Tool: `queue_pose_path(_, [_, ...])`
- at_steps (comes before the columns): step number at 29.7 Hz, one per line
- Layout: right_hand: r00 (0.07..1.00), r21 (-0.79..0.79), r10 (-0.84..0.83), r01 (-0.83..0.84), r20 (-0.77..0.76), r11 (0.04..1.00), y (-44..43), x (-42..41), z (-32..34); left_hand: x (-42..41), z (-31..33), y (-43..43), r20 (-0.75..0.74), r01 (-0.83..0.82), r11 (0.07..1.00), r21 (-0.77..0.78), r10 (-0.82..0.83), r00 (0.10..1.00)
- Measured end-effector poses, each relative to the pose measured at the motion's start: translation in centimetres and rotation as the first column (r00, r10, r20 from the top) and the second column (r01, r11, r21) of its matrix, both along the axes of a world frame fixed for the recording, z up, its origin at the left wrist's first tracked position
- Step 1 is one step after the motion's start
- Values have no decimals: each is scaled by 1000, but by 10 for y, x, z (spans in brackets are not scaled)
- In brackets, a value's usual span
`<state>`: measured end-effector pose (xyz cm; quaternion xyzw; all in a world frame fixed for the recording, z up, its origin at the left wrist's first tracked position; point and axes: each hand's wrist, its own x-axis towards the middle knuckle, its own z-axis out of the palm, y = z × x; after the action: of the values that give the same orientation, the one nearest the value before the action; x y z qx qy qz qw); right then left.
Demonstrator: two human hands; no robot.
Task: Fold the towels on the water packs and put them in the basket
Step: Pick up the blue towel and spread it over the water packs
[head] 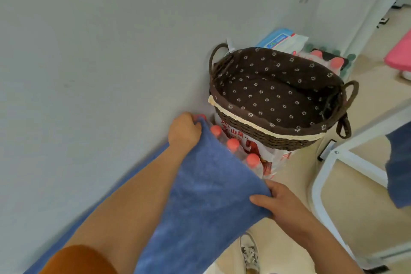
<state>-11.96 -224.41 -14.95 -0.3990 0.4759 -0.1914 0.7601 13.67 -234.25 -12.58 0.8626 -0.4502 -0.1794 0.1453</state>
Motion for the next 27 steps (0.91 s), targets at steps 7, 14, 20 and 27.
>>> queue_pose_path(7, [851,180,-524,511,28,840,-18,-2,-12,8,-9,-21,-175,-110,975,-195,75,982])
queue_pose_path(14, [666,-236,-697,657,-266,716,-24,-1,-26,-7,-8,-21,-93,-59,961,-270,35,995])
queue_pose_path(20, [738,-776,-373,-316,-562,546,-8,26,-20,-22,-6,36,198,349,931,-106,-324,925])
queue_pose_path(27, [504,-551,-224,-772,-834,317,-13,45,-24,-49,-37,108,384,466,879,104,-467,796])
